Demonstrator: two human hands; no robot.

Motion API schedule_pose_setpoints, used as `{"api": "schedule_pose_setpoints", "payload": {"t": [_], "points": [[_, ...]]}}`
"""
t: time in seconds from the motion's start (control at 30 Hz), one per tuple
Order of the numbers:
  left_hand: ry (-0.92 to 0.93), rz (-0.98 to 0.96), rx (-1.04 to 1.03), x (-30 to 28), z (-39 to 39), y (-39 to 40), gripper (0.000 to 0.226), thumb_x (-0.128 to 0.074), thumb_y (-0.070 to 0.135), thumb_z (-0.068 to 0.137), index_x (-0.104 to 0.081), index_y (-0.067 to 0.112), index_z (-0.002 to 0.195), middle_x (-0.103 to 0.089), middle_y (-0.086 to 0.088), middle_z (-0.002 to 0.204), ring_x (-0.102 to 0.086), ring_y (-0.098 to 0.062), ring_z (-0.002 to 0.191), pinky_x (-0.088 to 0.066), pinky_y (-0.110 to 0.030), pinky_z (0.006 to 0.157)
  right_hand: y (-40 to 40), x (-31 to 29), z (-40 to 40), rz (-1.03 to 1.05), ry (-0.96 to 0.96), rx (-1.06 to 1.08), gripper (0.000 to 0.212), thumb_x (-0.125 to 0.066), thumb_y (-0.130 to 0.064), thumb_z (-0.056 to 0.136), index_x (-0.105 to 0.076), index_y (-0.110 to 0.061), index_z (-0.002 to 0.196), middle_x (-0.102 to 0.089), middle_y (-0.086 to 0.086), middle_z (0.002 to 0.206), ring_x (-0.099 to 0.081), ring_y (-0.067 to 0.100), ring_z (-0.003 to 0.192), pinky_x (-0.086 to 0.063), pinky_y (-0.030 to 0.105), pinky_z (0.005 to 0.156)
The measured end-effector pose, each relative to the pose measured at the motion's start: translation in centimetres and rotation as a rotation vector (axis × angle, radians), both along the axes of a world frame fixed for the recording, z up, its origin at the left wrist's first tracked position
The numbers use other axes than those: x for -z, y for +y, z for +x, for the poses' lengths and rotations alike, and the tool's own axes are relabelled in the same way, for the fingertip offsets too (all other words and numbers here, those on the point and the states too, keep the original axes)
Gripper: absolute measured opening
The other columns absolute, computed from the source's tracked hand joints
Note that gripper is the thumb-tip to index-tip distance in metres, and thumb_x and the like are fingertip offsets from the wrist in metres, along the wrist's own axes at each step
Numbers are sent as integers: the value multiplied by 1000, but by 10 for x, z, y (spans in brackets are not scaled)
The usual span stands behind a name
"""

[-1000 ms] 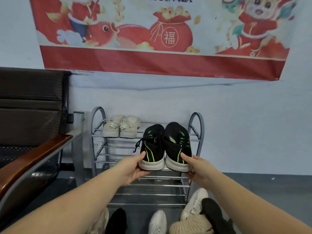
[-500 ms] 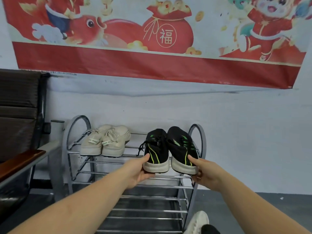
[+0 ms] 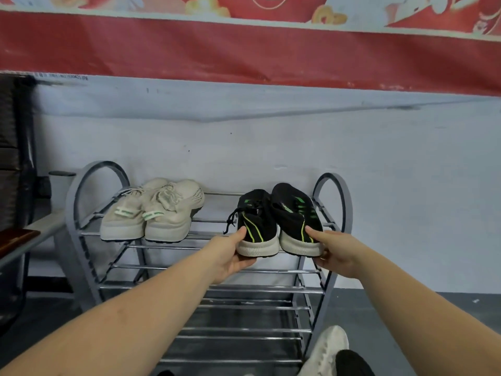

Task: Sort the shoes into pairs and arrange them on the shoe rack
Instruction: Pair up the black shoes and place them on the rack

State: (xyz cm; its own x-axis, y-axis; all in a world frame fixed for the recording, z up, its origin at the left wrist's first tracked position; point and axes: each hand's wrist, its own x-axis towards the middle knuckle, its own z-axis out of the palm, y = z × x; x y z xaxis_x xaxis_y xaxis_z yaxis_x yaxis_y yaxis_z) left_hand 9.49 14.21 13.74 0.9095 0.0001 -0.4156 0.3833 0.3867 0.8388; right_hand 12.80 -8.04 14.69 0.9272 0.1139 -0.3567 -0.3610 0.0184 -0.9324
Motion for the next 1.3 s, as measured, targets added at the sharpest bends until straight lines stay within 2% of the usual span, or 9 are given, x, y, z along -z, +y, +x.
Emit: {"api": "schedule_pose_setpoints", "payload": {"t": [0.13,0.27,0.37,0.5,0.57,0.63,0.7,1.0,1.3], "points": [[-11,5,-7,7,-2,0,36,-55,29,93,-55,3,117,-59,-15,121,-63,-23,87,-54,-31,65,1,9,2,-29,-8,-3,20,-69,-26,85,-63,-9,92,-62,6,83,-55,17,71,-46,26,61],[-34,145,2,4,-8,-2,42,-55,38,91,-54,4,116,-60,-12,109,-63,-23,81,-55,-31,67,3,12,-6,-24,-53,51,15,-65,-24,89,-62,-10,93,-64,4,84,-57,17,70,-47,25,60],[-99,486,-21,7,-10,-1,49,-54,48,89,-54,9,120,-58,-7,110,-61,-20,84,-54,-33,76,3,11,-16,-38,-112,88,24,-64,-27,89,-63,-10,107,-65,4,94,-62,17,79,-51,25,67],[-285,977,-107,14,-15,5,76,-61,58,78,-42,14,137,-45,-4,138,-45,-22,126,-37,-35,107,1,17,-26,-249,-238,50,73,-73,-47,75,-47,-16,136,-58,3,126,-59,20,109,-53,32,83],[-350,1133,-71,13,-20,2,86,-63,62,75,-34,19,143,-36,-2,145,-32,-20,136,-27,-35,112,3,18,-33,-414,-356,8,61,-74,-47,74,-51,-26,126,-58,-8,121,-57,12,107,-48,30,88],[-388,1262,-24,11,-23,-3,88,-63,65,72,-33,23,143,-36,0,146,-26,-20,138,-23,-34,113,6,16,-41,-471,-451,-11,45,-76,-37,76,-50,-35,113,-58,-21,103,-55,-2,91,-42,17,78],[-406,1368,-12,12,-24,-9,88,-61,68,70,-34,25,142,-40,-1,144,-26,-21,137,-23,-35,112,7,17,-42,-517,-519,3,46,-78,-36,74,-53,-36,112,-57,-25,96,-55,-1,90,-37,9,68],[-345,1365,32,11,-8,-17,86,-49,62,85,-9,24,151,-29,0,154,-5,-22,147,-5,-41,119,11,19,-28,-576,-594,85,50,-76,-34,77,-54,-32,122,-58,-16,98,-53,7,94,-38,14,70],[-282,1340,78,13,-6,-18,89,-49,61,85,-3,24,151,-25,-2,156,-4,-21,148,1,-44,119,14,20,-27,-799,-515,57,57,-70,-47,78,-48,-27,127,-64,-6,112,-60,20,104,-51,37,88]]}}
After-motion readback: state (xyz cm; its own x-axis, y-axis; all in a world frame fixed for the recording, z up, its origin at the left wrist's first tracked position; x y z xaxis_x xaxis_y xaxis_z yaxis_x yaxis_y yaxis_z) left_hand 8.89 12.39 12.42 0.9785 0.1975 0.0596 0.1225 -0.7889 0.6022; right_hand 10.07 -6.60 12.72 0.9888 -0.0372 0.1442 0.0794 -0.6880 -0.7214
